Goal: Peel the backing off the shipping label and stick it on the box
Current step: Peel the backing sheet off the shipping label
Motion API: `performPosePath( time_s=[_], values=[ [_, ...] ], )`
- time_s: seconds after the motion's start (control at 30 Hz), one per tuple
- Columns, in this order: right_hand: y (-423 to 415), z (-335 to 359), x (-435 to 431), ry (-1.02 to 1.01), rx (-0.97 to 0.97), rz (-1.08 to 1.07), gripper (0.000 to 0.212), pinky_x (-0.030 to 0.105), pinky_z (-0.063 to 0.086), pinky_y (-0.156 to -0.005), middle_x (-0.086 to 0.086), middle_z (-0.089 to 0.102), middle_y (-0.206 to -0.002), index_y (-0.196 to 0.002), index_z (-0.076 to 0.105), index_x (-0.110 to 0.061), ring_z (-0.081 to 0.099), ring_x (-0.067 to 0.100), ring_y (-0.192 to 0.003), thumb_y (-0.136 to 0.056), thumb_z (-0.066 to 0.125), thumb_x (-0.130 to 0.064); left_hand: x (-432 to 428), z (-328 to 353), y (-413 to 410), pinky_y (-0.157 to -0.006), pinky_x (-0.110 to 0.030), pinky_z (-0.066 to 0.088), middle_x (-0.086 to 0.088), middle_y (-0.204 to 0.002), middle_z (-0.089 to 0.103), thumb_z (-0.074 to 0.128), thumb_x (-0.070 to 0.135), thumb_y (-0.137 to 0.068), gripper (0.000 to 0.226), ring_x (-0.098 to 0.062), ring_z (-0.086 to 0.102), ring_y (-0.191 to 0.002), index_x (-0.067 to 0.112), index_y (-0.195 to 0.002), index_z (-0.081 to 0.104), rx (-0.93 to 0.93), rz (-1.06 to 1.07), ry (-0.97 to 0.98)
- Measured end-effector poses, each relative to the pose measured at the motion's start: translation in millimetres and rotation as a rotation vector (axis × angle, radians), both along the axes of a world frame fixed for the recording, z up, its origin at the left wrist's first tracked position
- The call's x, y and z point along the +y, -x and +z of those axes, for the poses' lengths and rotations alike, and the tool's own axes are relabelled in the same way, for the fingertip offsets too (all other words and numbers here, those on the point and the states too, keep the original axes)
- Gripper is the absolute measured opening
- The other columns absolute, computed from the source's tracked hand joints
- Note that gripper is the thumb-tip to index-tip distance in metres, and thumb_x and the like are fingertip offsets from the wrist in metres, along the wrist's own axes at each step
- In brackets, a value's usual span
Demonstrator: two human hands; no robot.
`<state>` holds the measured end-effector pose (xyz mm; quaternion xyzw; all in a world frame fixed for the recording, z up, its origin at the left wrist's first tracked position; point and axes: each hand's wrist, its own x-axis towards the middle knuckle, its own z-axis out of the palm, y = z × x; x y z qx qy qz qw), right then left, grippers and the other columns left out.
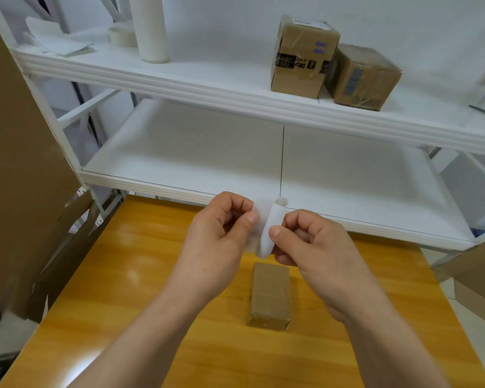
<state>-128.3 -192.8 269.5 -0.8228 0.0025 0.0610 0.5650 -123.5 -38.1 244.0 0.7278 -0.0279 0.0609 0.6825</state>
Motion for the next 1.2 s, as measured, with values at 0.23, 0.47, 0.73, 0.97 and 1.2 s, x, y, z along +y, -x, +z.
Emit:
performPosePath(
  time_s=[0.23,0.47,0.73,0.97,1.2],
  values=[
    [-1.8,0.9,0.2,-0.064,0.042,-0.018,0.007,0.041,0.062,-0.079,0.005,0.077,-0.08,-0.09,0.069,-0.019,0.072,0.02,-0.076,-0.094,0.064,-0.021,0.0,1.0,-2.1,-0.066,-0.037,0.049,-0.01,-0.086,0.068,0.057,0.013,-0.098,0.017,-0.016,0.059,-0.073,0.031,-0.1,0.056,0.013,0.033,0.0],
    [-0.5,3.3,1.9,-0.049,0.029,-0.003,0.008,0.042,0.063,-0.076,-0.001,0.071,-0.064,-0.089,0.067,-0.021,0.067,0.012,-0.062,-0.095,0.062,-0.022,-0.8,1.2,4.2,-0.075,-0.028,0.05,0.004,-0.088,0.066,0.062,0.012,-0.094,0.012,-0.008,0.059,-0.079,0.022,-0.098,0.067,0.053,0.003,0.033],
    [3.8,4.5,4.2,-0.045,0.017,0.0,0.008,0.039,0.063,-0.074,-0.001,0.071,-0.066,-0.089,0.067,-0.023,0.067,0.011,-0.062,-0.095,0.061,-0.024,1.8,1.2,6.5,-0.076,-0.039,0.055,0.002,-0.091,0.067,0.064,0.004,-0.092,0.021,-0.013,0.061,-0.081,0.024,-0.098,0.065,0.045,0.021,0.006],
    [4.5,5.3,5.8,-0.056,0.026,0.008,0.01,0.04,0.062,-0.075,0.0,0.073,-0.068,-0.089,0.066,-0.024,0.067,0.013,-0.065,-0.097,0.059,-0.024,2.4,4.8,9.9,-0.082,-0.034,0.057,0.014,-0.088,0.072,0.06,0.007,-0.095,0.022,-0.01,0.067,-0.088,0.027,-0.093,0.07,0.056,0.047,-0.048],
    [3.1,6.1,7.5,-0.059,0.026,0.013,0.009,0.035,0.061,-0.073,-0.005,0.071,-0.067,-0.094,0.066,-0.025,0.065,0.008,-0.063,-0.098,0.057,-0.027,4.6,6.4,8.7,-0.076,-0.027,0.058,0.005,-0.097,0.07,0.07,0.007,-0.088,0.02,-0.014,0.068,-0.092,0.025,-0.097,0.066,0.08,0.058,0.007]
  ],
)
